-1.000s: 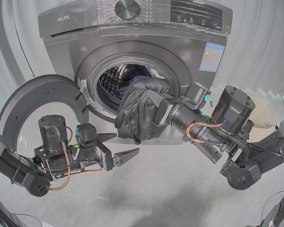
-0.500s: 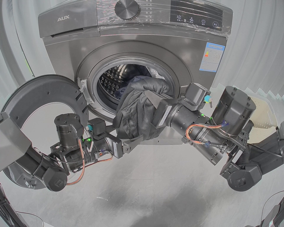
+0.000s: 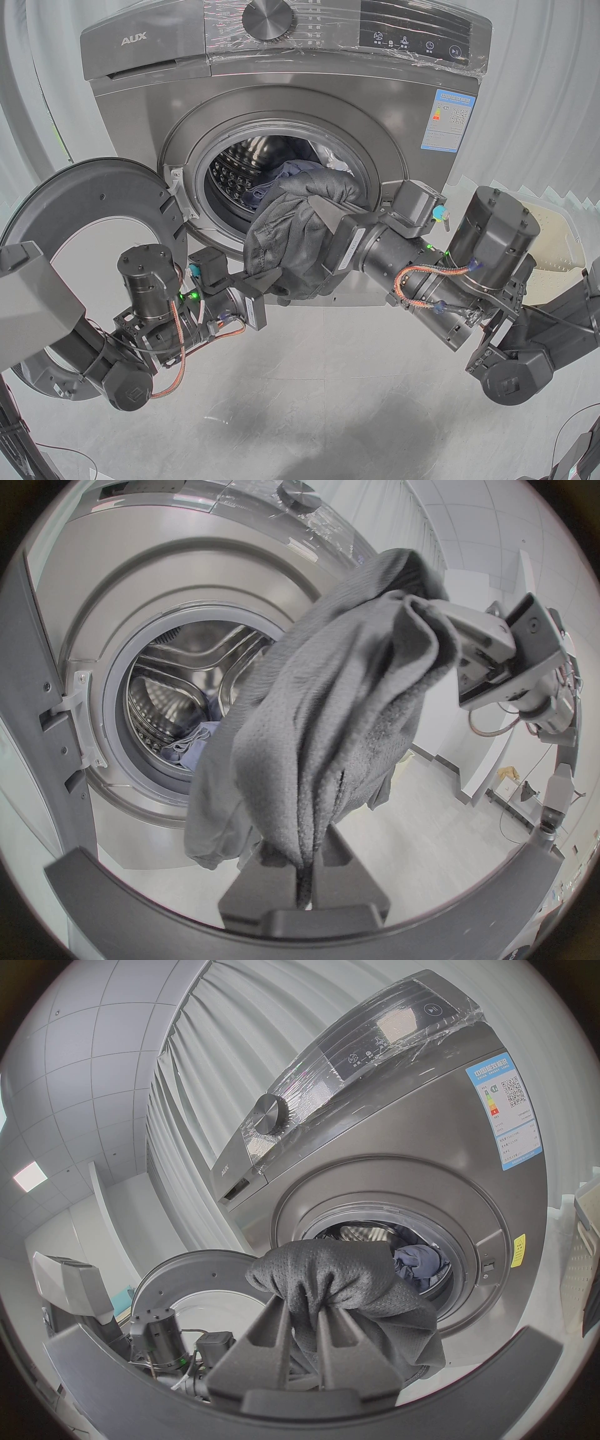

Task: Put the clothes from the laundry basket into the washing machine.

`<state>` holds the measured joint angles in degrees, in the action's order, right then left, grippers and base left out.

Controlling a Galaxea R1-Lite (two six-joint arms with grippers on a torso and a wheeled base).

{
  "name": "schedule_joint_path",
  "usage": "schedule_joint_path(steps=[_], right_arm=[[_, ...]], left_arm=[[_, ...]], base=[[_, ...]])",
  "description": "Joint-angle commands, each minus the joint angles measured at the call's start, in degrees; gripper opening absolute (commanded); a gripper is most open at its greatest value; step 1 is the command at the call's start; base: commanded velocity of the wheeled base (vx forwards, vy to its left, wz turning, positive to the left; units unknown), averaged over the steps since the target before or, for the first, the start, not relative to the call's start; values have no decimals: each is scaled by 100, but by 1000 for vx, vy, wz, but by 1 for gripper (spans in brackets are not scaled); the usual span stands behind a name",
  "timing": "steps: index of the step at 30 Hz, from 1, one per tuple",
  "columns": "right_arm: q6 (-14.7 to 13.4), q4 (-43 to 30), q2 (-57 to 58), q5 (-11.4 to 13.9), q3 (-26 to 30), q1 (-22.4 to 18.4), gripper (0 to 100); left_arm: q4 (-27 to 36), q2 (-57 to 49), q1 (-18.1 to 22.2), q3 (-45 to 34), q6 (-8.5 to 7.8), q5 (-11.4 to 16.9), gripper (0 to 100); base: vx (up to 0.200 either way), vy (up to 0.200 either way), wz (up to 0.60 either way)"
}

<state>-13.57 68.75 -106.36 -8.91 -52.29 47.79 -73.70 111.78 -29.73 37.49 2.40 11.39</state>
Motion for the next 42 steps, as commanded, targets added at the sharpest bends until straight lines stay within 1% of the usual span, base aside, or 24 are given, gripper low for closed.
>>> schedule_joint_path(steps=[1, 2, 4, 6, 7, 9, 12, 16, 17, 20, 22, 26, 27, 29, 30, 33, 35, 36, 37, 38, 42], right_arm=[[3, -11, -25, 3, 34, -41, 0], [3, -2, -25, 12, 34, -41, 0], [12, -11, -34, 12, 43, -33, 0], [12, -11, -69, 12, 61, -33, 0], [21, -11, -95, 12, 96, -24, 0], [74, -11, -113, 12, 105, -15, 0], [126, -2, -165, 30, 105, -15, 0], [135, 33, -227, 56, 122, 3, 0], [135, 85, -262, 65, 122, 11, 100], [135, 279, -376, 65, 148, 20, 100], [144, 305, -394, 56, 280, -33, 100], [258, 305, -368, 56, 474, -138, 100], [320, 323, -324, 56, 623, -235, 100], [381, 367, -262, 65, 808, -270, 100], [399, 411, -218, 65, 922, -279, 100], [408, 437, -165, 65, 1177, -323, 100], [469, 437, -122, 74, 1405, -331, 100], [469, 437, -122, 74, 1405, -331, 100], [487, 446, -130, 74, 1581, -349, 100], [495, 455, -148, 74, 1678, -375, 100], [522, 657, -245, 83, 1862, -428, 100]], left_arm=[[-320, -393, -287, -576, -29, 83, 0], [-346, -446, -314, -646, -29, 101, 0], [-461, -719, -437, -1033, -73, 162, 0], [-566, -859, -472, -1279, -73, 268, 0], [-698, -973, -490, -1437, -73, 373, 0], [-944, -1061, -490, -1551, -38, 479, 0], [-1322, -1096, -472, -1613, 15, 496, 0], [-1463, -1053, -454, -1534, 15, 487, 0], [-1463, -1035, -454, -1525, 15, 487, 0], [-1463, -973, -446, -1463, 15, 479, 0], [-1463, -921, -402, -1349, 32, 426, 0], [-1463, -859, -208, -1165, 59, 373, 0], [-1463, -789, -147, -1015, 94, 303, 0], [-1463, -736, -103, -883, 147, 162, 0], [-1463, -710, -94, -804, 199, 74, 0], [-1463, -666, -85, -637, 314, -66, 0], [-1463, -657, -77, -514, 384, -172, 0], [-1463, -657, -77, -514, 384, -172, 0], [-1463, -657, -77, -444, 428, -242, 0], [-1463, -657, -77, -409, 437, -277, 0], [-1463, -666, -77, -338, 454, -286, 0]], base=[[0, 0, 0], [0, 0, 0], [0, 0, 0], [0, 0, 0], [0, 0, 0], [0, 0, 0], [0, 0, 0], [0, 0, 0], [0, 0, 0], [0, 0, 0], [0, 0, 0], [0, 0, 0], [0, 0, 0], [0, 0, 0], [0, 0, 0], [0, 0, 0], [0, 0, 0], [0, 0, 0], [0, 0, 0], [0, 0, 0], [0, 0, 0]])
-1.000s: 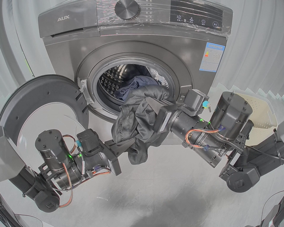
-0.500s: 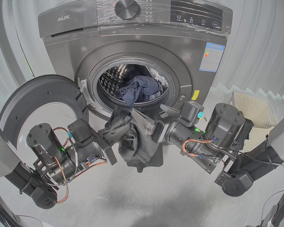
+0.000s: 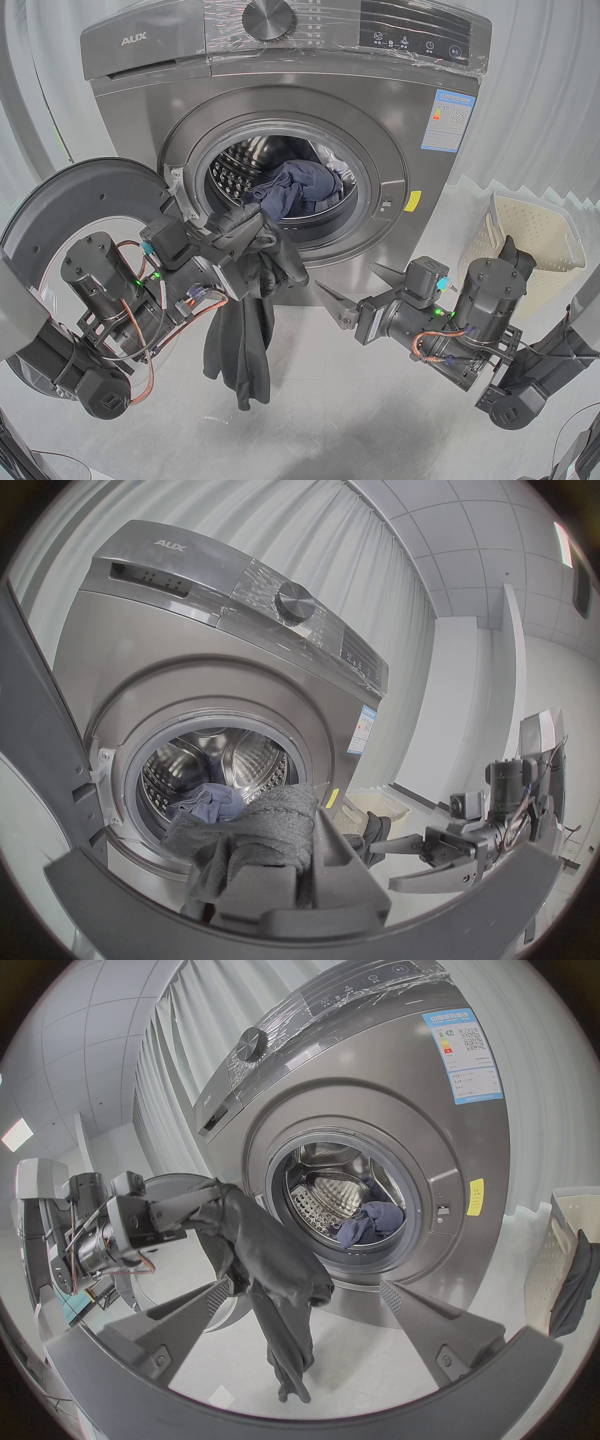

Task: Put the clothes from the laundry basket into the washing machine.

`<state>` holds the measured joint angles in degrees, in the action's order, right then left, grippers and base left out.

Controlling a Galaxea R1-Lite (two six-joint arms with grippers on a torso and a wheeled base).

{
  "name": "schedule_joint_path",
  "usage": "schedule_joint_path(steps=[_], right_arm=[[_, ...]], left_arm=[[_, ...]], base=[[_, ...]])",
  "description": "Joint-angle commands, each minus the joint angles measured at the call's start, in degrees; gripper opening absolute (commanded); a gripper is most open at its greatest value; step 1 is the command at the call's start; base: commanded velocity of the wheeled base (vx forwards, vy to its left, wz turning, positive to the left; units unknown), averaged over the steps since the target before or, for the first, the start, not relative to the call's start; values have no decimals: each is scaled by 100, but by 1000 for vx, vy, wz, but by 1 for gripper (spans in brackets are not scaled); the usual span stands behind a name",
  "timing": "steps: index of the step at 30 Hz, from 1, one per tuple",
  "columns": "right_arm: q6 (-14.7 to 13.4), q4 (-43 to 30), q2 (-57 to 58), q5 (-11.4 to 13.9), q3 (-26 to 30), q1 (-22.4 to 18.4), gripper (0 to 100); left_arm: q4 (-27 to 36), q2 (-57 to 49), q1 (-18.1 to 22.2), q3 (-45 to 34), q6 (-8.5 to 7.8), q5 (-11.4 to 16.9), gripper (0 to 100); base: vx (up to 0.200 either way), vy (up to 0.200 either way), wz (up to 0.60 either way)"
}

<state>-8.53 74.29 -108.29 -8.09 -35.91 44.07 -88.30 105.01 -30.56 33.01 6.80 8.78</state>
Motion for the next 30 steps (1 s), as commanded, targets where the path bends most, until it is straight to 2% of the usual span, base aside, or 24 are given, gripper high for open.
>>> schedule_joint_path(steps=[1, 19, 22, 30], right_arm=[[18, 156, -131, 10, 243, -56, 100], [168, 428, -641, 229, -285, 58, 100], [185, 428, -676, 388, -346, 93, 100], [264, 428, -1133, 405, -768, 67, 100]], left_arm=[[-3, 11, 6, 118, 14, -34, 0], [-3, 20, 6, 127, 23, -60, 0], [-3, 20, 6, 135, 23, -60, 0], [-3, 2, -2, 144, 23, -60, 0]], base=[[0, 0, 0], [0, 0, 0], [0, 0, 0], [0, 0, 0]])
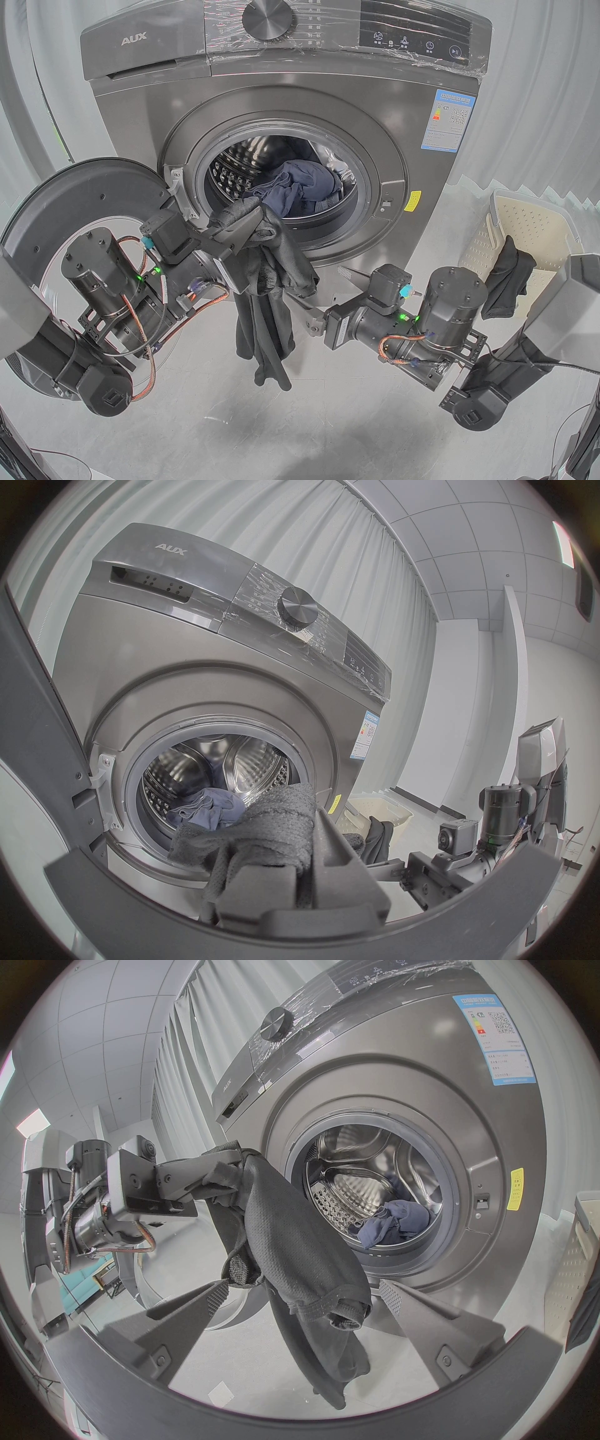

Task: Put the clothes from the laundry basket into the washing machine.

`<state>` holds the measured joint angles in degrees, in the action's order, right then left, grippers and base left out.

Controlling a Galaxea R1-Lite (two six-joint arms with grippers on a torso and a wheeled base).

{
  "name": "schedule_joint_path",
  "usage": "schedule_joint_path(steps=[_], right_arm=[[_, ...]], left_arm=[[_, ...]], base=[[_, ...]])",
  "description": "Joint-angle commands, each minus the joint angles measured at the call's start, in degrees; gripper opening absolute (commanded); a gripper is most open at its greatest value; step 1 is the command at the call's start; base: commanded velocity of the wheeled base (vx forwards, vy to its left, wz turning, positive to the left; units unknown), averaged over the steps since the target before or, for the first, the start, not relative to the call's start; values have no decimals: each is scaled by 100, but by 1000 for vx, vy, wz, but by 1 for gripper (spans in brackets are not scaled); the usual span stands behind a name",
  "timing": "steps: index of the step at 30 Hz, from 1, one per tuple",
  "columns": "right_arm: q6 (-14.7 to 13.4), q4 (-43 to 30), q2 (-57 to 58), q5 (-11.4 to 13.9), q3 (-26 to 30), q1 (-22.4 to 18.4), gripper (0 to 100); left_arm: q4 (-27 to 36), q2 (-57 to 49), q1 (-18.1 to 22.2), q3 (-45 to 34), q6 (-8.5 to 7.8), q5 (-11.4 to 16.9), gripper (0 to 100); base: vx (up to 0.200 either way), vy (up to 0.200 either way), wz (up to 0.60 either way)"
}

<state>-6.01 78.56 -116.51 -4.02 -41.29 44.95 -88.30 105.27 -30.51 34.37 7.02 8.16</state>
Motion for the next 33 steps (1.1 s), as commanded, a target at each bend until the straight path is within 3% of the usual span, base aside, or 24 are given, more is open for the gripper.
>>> schedule_joint_path(steps=[1, 10, 29, 30, 33], right_arm=[[12, 2, -382, -2, -336, -39, 100], [109, -7, -812, 7, -1083, -267, 100], [162, -7, -1120, 16, -1725, -390, 100], [162, 2, -1120, 16, -1725, -381, 0], [153, 19, -1120, 42, -1725, -329, 0]], left_arm=[[-3, -32, -7, 9, 1, 2, 0], [-12, -32, -16, -9, 1, 2, 0], [-12, -50, -25, -44, 1, 2, 0], [-12, -50, -25, -44, 1, 2, 0], [-12, -50, -25, -53, 1, 2, 0]], base=[[0, 0, 0], [0, 0, 0], [0, 0, 0], [0, 0, 0], [0, 0, 0]])
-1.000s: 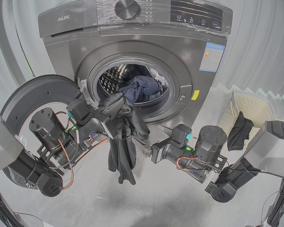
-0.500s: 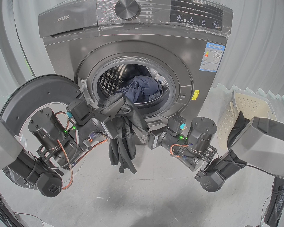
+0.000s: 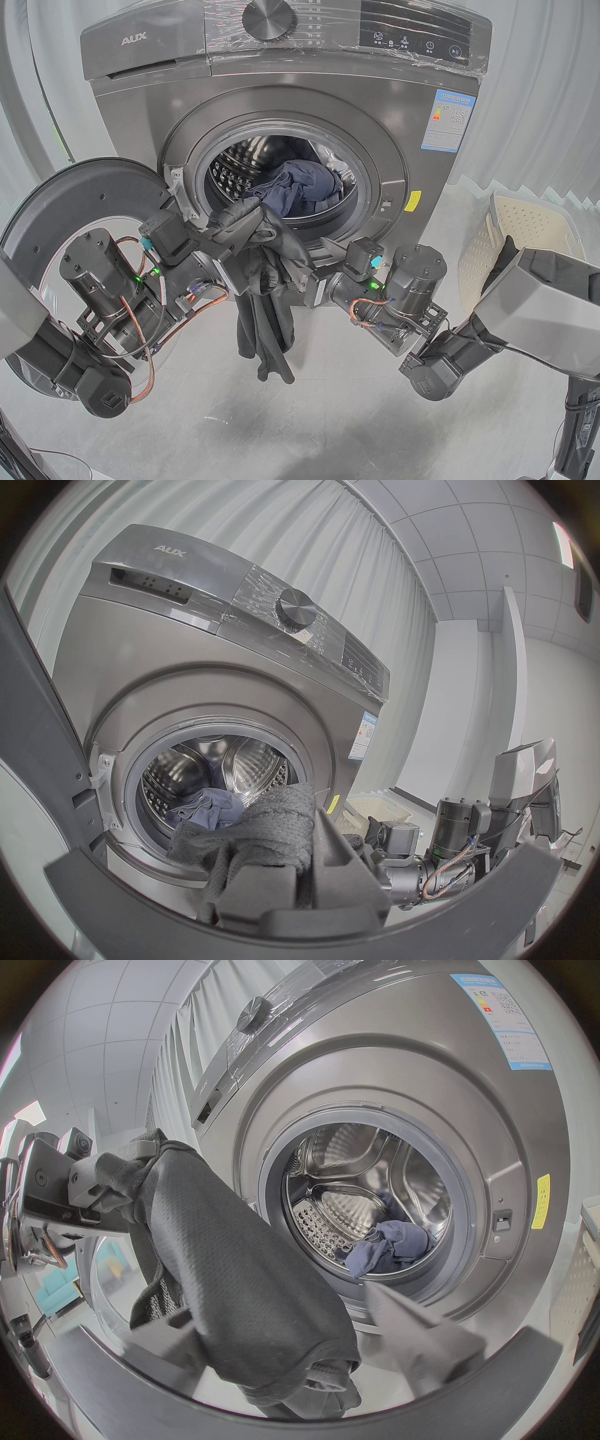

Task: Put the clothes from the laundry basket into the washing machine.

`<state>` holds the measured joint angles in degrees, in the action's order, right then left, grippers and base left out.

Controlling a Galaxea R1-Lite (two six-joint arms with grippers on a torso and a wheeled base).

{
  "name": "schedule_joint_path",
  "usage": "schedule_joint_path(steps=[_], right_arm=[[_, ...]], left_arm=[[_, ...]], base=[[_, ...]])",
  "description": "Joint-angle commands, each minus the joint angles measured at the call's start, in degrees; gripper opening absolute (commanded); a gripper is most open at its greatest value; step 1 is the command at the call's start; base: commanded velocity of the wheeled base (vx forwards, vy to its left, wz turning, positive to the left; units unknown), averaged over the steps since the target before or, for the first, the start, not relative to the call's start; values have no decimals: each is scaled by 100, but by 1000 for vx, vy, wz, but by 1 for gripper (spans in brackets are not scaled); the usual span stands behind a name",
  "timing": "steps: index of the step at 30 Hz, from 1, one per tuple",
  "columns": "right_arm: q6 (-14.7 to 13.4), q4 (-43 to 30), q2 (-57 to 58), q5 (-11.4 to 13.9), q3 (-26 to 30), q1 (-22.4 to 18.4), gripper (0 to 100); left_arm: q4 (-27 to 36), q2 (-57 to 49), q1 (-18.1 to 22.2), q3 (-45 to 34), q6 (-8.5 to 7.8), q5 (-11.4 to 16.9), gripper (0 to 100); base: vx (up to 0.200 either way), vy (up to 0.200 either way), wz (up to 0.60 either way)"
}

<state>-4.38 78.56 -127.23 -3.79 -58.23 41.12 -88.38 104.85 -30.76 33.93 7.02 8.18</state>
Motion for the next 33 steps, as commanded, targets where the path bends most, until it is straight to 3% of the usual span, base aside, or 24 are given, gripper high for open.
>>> schedule_joint_path(steps=[1, 8, 17, 18, 23, 33], right_arm=[[-11, 28, -47, 54, -30, 63, 0], [-19, 160, 111, 115, 84, 186, 0], [-19, 265, 928, 212, 1130, 573, 0], [-19, 274, 1043, 221, 1262, 625, 0], [-90, 248, 1508, 265, 1526, 819, 0], [-362, 283, 1966, 195, 1517, 731, 0]], left_arm=[[-4, 0, 0, -18, 1, -1, 0], [-4, 53, 8, -53, 10, 17, 0], [-4, 176, 131, -176, 1, 70, 0], [5, 185, 149, -185, 10, 70, 100], [5, 361, 210, -97, 142, -18, 100], [5, 405, 342, -79, 142, -18, 100]], base=[[0, 0, 0], [0, 0, 0], [0, 0, 0], [0, 0, 0], [0, 0, 0], [0, 0, 0]])
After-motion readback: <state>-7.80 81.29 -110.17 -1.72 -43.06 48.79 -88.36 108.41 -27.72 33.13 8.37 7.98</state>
